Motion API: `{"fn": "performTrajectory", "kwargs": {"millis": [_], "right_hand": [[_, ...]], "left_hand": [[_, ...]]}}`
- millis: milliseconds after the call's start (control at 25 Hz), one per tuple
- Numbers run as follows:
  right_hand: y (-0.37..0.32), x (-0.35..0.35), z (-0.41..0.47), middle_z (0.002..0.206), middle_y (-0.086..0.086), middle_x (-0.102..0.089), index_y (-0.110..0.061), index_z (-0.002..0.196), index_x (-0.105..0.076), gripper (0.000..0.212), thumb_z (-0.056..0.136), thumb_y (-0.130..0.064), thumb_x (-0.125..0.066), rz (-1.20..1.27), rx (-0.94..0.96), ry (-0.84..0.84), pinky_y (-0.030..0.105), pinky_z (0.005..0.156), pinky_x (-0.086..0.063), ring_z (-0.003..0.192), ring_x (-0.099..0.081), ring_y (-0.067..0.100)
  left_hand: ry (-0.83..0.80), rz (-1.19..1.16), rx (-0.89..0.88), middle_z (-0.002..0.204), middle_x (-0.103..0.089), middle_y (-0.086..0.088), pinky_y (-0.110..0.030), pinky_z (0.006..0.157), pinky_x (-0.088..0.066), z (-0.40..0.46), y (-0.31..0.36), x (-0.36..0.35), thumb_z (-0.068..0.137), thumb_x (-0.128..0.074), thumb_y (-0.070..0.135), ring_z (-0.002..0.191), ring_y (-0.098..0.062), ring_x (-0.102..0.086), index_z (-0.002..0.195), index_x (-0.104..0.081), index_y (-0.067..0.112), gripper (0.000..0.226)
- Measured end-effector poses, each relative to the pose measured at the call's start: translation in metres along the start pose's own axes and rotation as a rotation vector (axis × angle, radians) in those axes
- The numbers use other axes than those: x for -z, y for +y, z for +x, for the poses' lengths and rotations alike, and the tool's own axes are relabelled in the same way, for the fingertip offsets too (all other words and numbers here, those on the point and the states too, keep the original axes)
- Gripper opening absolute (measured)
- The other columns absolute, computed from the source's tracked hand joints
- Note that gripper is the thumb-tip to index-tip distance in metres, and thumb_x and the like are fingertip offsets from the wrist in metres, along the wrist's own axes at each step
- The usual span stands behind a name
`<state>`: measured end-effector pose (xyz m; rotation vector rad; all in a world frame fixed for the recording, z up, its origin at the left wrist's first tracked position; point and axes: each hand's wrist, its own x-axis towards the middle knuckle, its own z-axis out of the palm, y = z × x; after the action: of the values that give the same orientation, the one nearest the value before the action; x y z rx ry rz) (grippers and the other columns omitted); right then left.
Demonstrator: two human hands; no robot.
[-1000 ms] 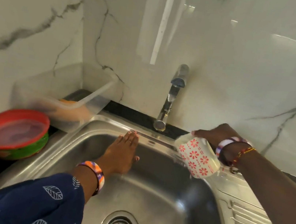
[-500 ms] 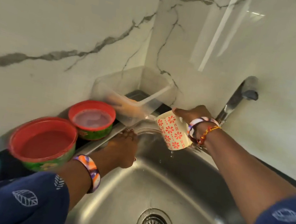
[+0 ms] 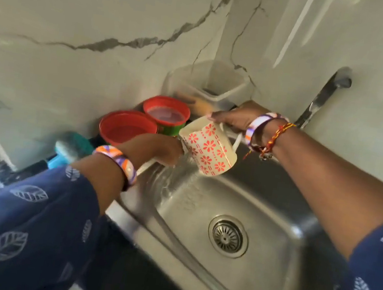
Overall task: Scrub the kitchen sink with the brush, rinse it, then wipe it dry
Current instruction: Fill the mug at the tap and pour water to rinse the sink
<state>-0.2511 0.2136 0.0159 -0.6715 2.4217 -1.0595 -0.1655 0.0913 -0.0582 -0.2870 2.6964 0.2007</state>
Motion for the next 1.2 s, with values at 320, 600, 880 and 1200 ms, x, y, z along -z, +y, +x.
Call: {"fn": "performTrajectory", "kwargs": {"millis": [320, 600, 880, 1200], "right_hand": [[0.044, 0.035, -0.104, 0.05, -0.008, -0.049, -0.016, 0.081, -0.061, 0.028, 0.079, -0.042, -0.069, -0.075, -0.156, 0.115, 0.006, 0.025, -0.022, 0.029, -0.041, 0.002], [0.09, 0.092, -0.234, 0.038, -0.008, -0.05, -0.01, 0.061, -0.056, 0.04, 0.079, -0.043, -0.069, -0.285, -0.421, 0.442, 0.024, 0.046, -0.028, 0.046, -0.046, 0.011], [0.125, 0.106, -0.317, 0.063, 0.004, -0.058, -0.014, 0.058, -0.06, 0.036, 0.077, -0.043, -0.07, -0.534, -0.626, 0.443, 0.022, 0.055, -0.035, 0.06, -0.048, 0.016], [0.084, 0.041, -0.283, 0.076, 0.009, -0.066, -0.006, 0.074, -0.069, 0.037, 0.076, -0.043, -0.071, -0.479, -0.478, 0.286, 0.026, 0.063, -0.039, 0.068, -0.053, 0.018]], "left_hand": [[-0.114, 0.117, -0.12, 0.146, -0.042, -0.005, -0.035, 0.11, -0.034, -0.05, 0.008, -0.025, 0.097, -0.047, 0.035, 0.132, -0.023, -0.042, 0.141, -0.042, 0.012, 0.05], [-0.127, -0.085, -0.646, 0.151, -0.033, -0.007, -0.032, 0.11, -0.026, -0.099, 0.137, -0.067, 0.1, -0.03, 0.045, 0.138, -0.022, -0.032, 0.142, -0.038, 0.01, 0.056], [-0.132, -0.146, -0.863, 0.143, -0.042, -0.018, -0.037, 0.104, -0.035, -0.138, 0.219, -0.116, 0.101, -0.031, 0.042, 0.13, -0.03, -0.041, 0.138, -0.04, 0.003, 0.055], [0.082, -0.159, -0.617, 0.123, -0.057, -0.011, -0.035, 0.088, -0.041, -0.149, 0.142, -0.111, 0.101, -0.034, 0.038, 0.112, -0.028, -0.054, 0.119, -0.056, 0.01, 0.04]]}}
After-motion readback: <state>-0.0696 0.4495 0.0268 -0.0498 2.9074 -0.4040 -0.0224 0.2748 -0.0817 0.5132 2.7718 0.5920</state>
